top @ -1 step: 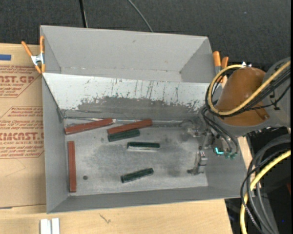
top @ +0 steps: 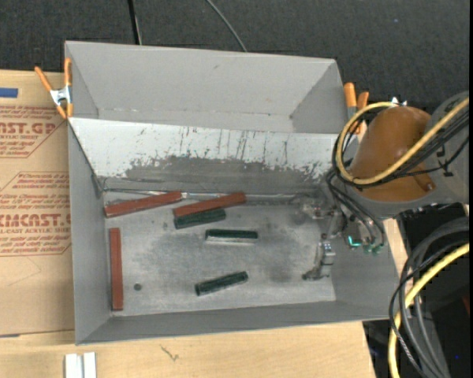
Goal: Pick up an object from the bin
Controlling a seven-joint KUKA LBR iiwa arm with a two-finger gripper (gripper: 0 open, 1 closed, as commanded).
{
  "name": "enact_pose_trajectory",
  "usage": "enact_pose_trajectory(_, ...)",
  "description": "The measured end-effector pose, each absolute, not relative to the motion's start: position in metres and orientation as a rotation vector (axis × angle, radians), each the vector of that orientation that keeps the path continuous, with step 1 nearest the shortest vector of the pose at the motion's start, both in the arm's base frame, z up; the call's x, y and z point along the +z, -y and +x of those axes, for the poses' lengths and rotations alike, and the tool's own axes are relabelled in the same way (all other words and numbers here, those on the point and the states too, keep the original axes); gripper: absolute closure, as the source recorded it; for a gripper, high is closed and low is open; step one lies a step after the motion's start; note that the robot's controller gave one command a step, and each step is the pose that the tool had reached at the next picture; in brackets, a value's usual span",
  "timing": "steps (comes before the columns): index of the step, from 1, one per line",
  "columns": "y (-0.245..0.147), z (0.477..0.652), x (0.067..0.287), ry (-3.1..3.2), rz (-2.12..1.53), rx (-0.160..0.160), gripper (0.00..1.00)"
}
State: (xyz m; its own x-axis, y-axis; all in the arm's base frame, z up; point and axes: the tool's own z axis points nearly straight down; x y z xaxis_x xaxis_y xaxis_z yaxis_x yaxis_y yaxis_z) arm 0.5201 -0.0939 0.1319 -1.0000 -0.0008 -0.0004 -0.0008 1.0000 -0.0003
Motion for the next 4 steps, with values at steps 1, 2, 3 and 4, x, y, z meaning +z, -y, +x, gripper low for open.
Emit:
enact_pose_trajectory(1,0.063,0.543,0.092,-3.135,-0.089,-0.002,0.00)
enact_pose_trajectory(2,0.038,0.563,0.070,-3.134,-0.190,0.000,1.00)
enact_pose_trajectory(3,0.038,0.562,0.070,-3.134,-0.191,0.000,0.00)
enact_pose_trajectory(4,0.038,0.562,0.070,-3.134,-0.191,0.000,0.00)
